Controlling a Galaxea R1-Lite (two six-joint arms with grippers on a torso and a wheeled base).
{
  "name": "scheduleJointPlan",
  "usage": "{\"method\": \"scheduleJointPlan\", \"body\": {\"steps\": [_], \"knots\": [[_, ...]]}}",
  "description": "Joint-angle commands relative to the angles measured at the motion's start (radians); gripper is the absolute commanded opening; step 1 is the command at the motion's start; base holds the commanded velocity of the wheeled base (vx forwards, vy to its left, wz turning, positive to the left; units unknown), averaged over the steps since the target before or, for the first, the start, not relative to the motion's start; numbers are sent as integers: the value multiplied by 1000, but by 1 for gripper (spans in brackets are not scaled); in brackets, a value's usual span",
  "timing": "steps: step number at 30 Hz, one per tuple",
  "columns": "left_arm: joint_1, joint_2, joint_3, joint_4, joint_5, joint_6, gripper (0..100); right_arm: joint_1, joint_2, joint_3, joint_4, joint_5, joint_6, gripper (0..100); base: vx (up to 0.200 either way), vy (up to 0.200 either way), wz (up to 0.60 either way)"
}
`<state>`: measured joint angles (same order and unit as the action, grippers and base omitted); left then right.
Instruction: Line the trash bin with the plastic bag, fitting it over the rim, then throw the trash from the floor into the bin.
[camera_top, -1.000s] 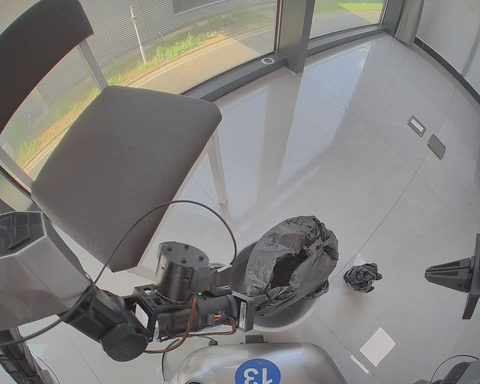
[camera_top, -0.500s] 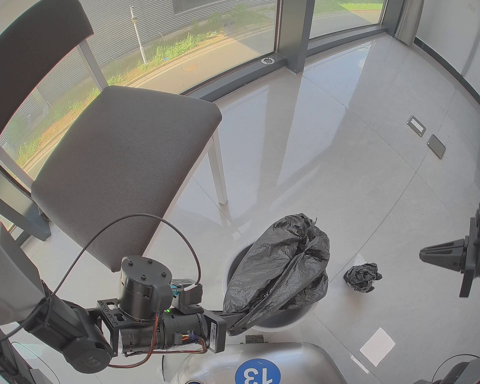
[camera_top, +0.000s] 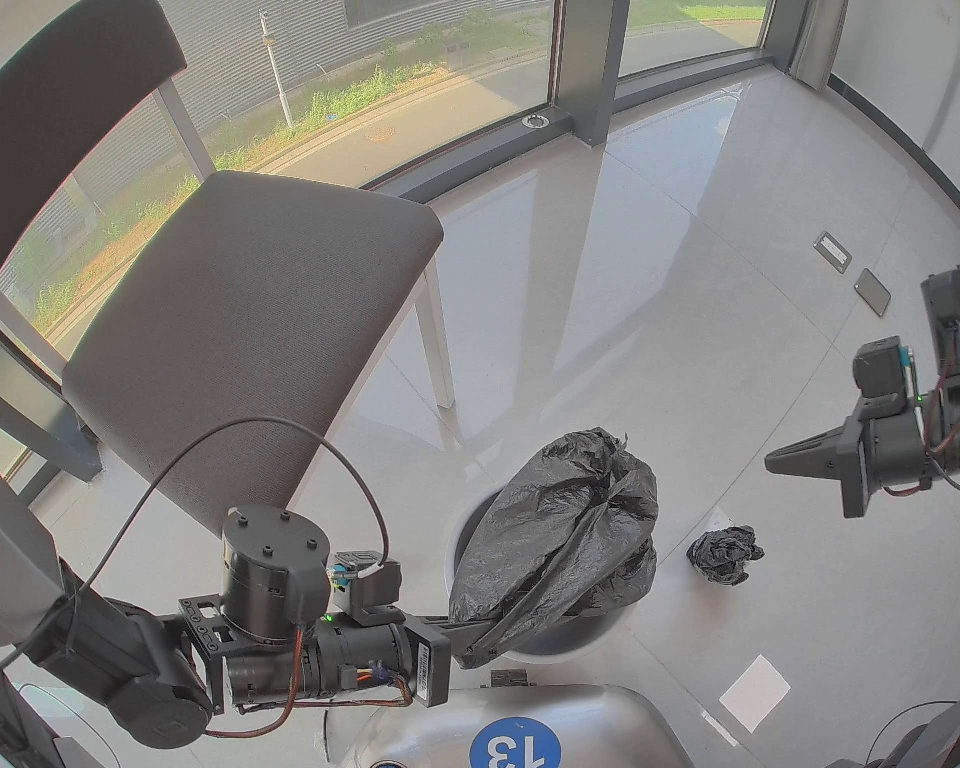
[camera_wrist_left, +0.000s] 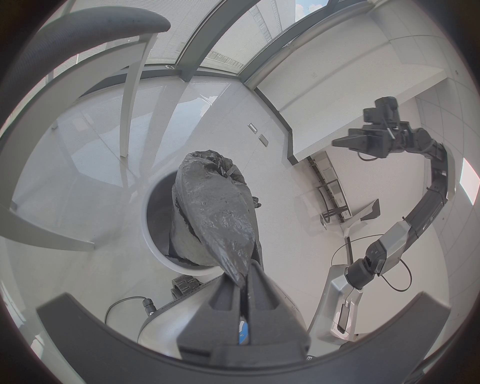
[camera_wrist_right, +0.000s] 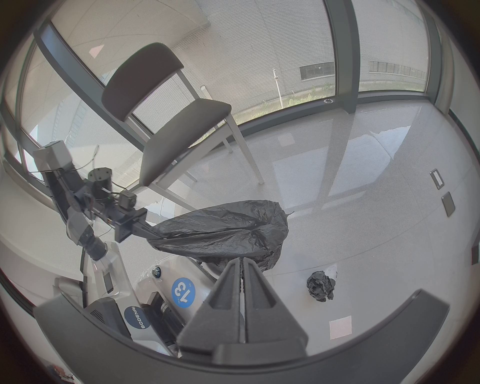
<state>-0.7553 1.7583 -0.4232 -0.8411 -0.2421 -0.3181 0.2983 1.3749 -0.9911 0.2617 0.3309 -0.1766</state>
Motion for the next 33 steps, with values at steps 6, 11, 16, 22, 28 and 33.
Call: {"method": "scheduleJointPlan", "body": {"steps": [6, 11, 16, 22, 28, 33], "knots": [[2, -51, 4, 0, 0, -1, 0, -16, 233, -70, 1, 0, -80, 100, 0, 0, 0], [2, -57, 4, -1, 0, -1, 0, -31, 326, -115, 4, 0, -90, 100, 0, 0, 0], [2, -69, 6, -1, 0, -1, 0, -36, 457, -209, 7, 2, -107, 100, 0, 0, 0], [8, -77, 23, -3, 0, -1, 0, -34, 567, -365, 68, 2, -130, 100, 0, 0, 0], [11, -103, 40, -3, -2, -3, 0, -34, 644, -457, 77, 2, -146, 100, 0, 0, 0], [11, -120, 40, -3, -2, -3, 0, -25, 690, -483, 77, 2, -146, 100, 0, 0, 0]]}}
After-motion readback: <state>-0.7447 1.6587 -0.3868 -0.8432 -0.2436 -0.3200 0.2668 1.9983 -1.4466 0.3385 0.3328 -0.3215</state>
